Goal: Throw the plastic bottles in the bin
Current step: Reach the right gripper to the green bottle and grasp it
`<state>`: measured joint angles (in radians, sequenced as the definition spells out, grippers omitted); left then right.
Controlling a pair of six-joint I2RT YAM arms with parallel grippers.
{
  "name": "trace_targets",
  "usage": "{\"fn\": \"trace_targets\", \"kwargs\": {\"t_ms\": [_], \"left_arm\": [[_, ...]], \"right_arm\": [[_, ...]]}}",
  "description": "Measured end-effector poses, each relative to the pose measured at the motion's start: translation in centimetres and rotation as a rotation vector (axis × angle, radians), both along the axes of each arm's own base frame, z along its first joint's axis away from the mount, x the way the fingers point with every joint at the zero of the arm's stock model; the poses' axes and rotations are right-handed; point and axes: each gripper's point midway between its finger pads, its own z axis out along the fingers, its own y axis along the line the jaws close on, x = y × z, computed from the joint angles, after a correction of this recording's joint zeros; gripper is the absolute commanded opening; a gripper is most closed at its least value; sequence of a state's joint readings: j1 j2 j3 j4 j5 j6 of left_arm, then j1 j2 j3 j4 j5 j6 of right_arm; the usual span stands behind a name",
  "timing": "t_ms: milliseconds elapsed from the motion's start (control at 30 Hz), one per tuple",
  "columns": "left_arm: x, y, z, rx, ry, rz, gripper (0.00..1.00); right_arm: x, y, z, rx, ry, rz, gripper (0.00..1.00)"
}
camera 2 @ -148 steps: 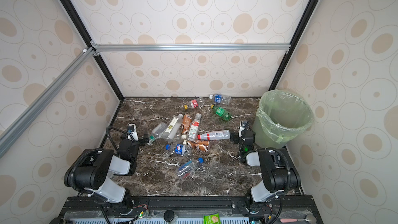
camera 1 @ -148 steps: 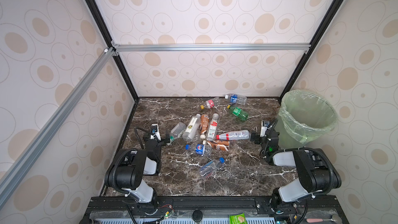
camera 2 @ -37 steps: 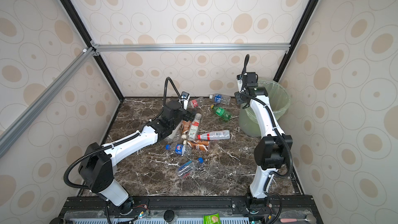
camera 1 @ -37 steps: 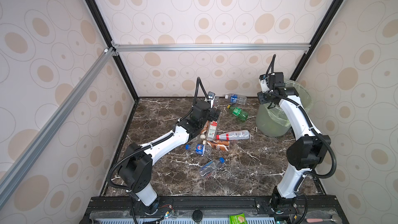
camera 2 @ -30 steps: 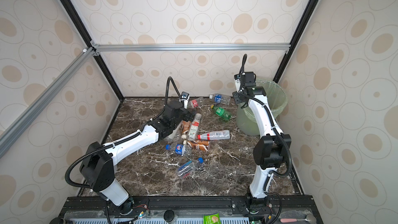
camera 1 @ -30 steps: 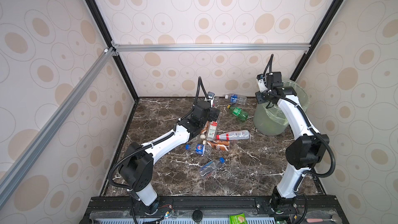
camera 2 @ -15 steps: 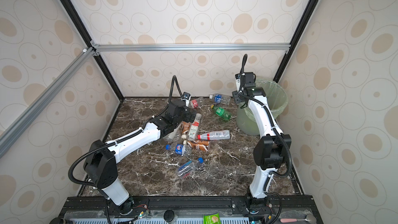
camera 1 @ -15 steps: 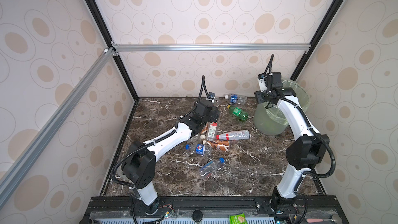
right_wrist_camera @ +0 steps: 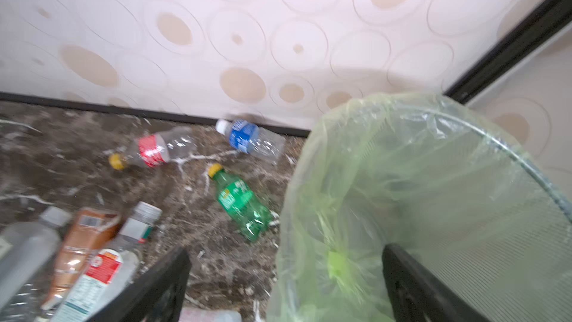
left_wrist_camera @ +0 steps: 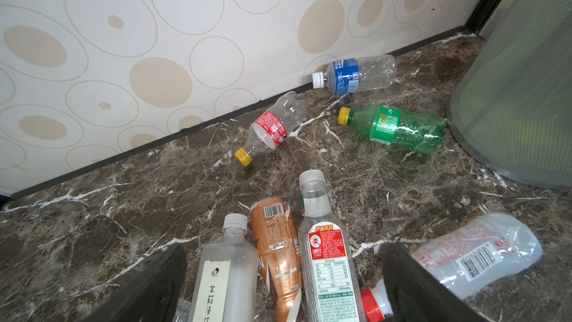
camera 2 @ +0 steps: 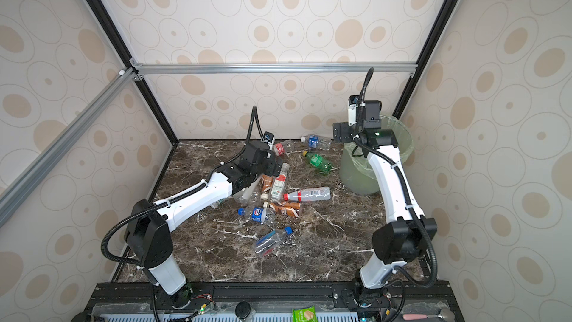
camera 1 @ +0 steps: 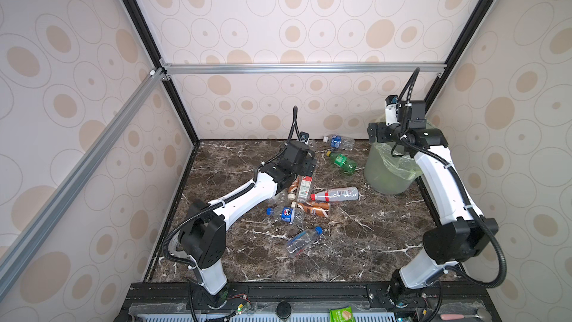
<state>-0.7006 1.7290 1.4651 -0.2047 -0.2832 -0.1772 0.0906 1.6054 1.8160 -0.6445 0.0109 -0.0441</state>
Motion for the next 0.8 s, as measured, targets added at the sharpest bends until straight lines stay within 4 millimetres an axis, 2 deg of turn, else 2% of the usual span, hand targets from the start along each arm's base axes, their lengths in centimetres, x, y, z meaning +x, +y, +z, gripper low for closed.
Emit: {"fn": "trace_targets", "kwargs": {"t_ms": [167,233,333,433,600,700,800], "left_arm": [[-0.3,0.7,1.1,-0.066,0.009,-0.002,0.99],[-0.5,1.5,1.8,-0.09,0.007,0.011,0.99],[-0.6,2.9,2.5,-0.13,0.007,0.036,0.99],[-0.6,4.6,2.2,-0.173,0.032,0.061,0.99],[-1.1,7.3,0.2,-0.238,0.094,0.102,0.99],[-1.6,8.4,-0.3,-0.27,0.107,0.12,0.99],[-2.2,8.7,-0.2,-0.316,0.1,0.113,0.99]], "right_arm": [[-1.8,2.3,2.7,0.116,-0.084,0.081,1.0],[-1.8,3.4,3.0,0.123,-0.094,0.105,0.99],[-1.7,6.1,2.1,0.115,-0.073,0.161,1.0],[-1.1,9.3,0.2,0.074,-0.033,0.216,1.0],[0.5,13.7,-4.8,-0.017,0.07,0.278,1.0],[2.0,14.9,-7.9,-0.089,0.131,0.276,0.99],[3.5,15.1,-11.3,-0.166,0.19,0.254,0.99]]}}
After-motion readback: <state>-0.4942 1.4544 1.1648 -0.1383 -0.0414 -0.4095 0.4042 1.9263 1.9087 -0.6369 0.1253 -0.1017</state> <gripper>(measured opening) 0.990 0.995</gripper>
